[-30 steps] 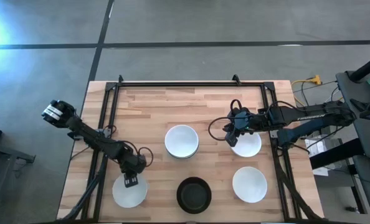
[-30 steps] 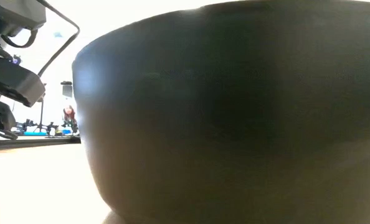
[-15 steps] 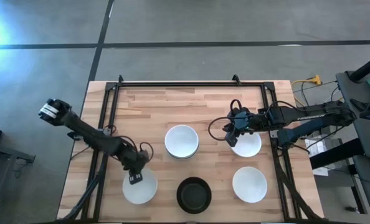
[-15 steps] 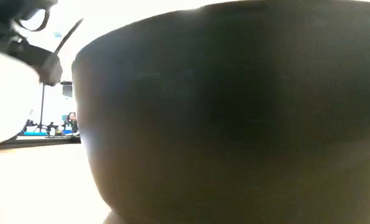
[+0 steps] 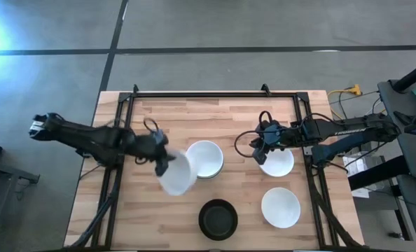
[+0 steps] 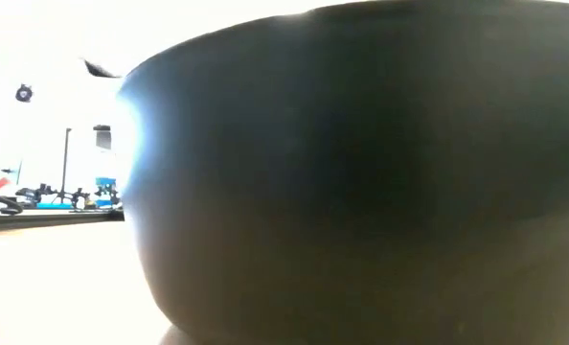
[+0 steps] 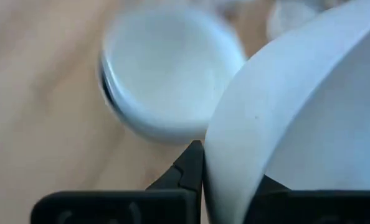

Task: Nest bowls inside each other
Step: Stack the white bowl on top of the other white bowl

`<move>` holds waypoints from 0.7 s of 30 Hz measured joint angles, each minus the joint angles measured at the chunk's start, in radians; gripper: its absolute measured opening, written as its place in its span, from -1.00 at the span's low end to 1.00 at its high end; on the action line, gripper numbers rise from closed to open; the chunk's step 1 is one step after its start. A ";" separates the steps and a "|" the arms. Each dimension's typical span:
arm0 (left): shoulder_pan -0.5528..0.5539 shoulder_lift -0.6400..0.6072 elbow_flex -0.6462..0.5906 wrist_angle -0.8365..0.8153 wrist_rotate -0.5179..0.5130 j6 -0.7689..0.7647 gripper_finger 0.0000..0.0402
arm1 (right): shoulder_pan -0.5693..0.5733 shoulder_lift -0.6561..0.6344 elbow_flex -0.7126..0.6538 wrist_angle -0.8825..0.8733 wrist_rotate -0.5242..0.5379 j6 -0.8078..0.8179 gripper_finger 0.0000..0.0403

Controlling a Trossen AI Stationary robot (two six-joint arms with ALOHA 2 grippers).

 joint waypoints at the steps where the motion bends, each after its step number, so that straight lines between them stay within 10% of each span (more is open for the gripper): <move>1: 0.027 -0.004 0.031 0.000 -0.024 0.008 -0.98 | 0.000 0.000 0.000 0.007 0.000 0.000 -0.69; 6: 0.210 0.042 0.180 0.008 -0.030 0.017 -0.98 | 0.000 0.000 0.000 0.018 0.005 -0.002 -0.69; 12: 0.407 0.245 0.360 -0.027 0.269 0.092 -0.98 | 0.000 0.000 0.000 0.017 0.008 -0.001 -0.69; 21: 0.452 0.625 0.712 -0.498 0.358 0.252 -0.98 | 0.000 0.000 0.000 0.012 0.008 -0.001 -0.69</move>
